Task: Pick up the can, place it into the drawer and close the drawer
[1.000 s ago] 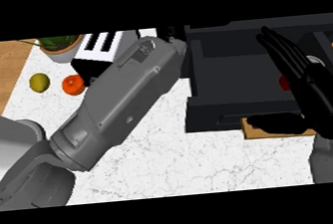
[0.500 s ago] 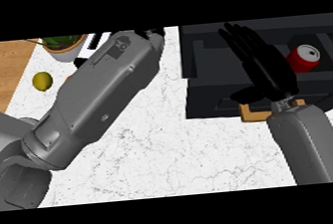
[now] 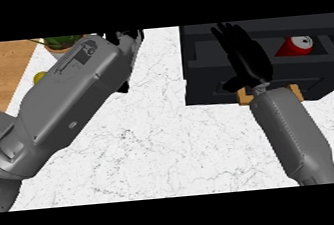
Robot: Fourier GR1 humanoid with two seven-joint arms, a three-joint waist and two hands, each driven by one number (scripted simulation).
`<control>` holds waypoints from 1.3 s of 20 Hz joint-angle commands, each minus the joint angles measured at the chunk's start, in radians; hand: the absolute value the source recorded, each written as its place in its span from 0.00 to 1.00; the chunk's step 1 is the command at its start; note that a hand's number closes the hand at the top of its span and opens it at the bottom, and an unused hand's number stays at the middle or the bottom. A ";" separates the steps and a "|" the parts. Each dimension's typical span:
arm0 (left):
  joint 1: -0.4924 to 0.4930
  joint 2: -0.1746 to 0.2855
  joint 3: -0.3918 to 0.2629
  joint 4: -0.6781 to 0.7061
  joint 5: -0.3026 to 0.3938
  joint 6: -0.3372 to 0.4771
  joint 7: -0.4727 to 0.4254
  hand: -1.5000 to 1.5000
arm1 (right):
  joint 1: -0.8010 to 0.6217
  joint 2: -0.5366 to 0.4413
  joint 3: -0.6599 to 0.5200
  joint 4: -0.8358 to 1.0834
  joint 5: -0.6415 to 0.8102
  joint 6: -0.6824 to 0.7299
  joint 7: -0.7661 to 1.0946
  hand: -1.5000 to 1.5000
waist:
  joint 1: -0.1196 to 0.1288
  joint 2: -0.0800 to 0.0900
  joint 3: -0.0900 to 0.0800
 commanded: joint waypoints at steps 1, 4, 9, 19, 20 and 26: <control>0.051 0.038 -0.008 -0.092 -0.030 0.033 0.028 0.00 | -0.062 -0.012 -0.036 0.206 0.033 -0.116 -0.020 0.00 | 0.005 0.009 0.008; 0.034 0.085 0.012 -0.101 -0.025 -0.009 0.072 0.00 | -0.098 0.002 -0.058 0.288 0.049 -0.221 -0.016 0.00 | 0.006 0.014 0.009; 0.089 0.080 0.010 -0.162 -0.051 0.031 0.061 0.00 | -0.182 -0.039 -0.113 0.422 0.036 -0.288 -0.054 0.00 | 0.014 0.018 0.009; 0.156 0.137 0.015 -0.254 -0.076 0.002 0.094 0.00 | -0.352 -0.045 -0.165 0.634 0.074 -0.449 -0.011 0.00 | 0.039 0.029 0.009; 0.106 0.162 0.023 -0.230 -0.076 -0.005 0.129 0.00 | -0.392 -0.074 -0.174 0.646 0.071 -0.437 -0.020 0.00 | 0.045 0.035 0.009; 0.131 0.174 0.020 -0.292 -0.089 0.005 0.152 0.00 | -0.464 -0.097 -0.191 0.721 0.078 -0.458 0.001 0.00 | 0.061 0.038 0.009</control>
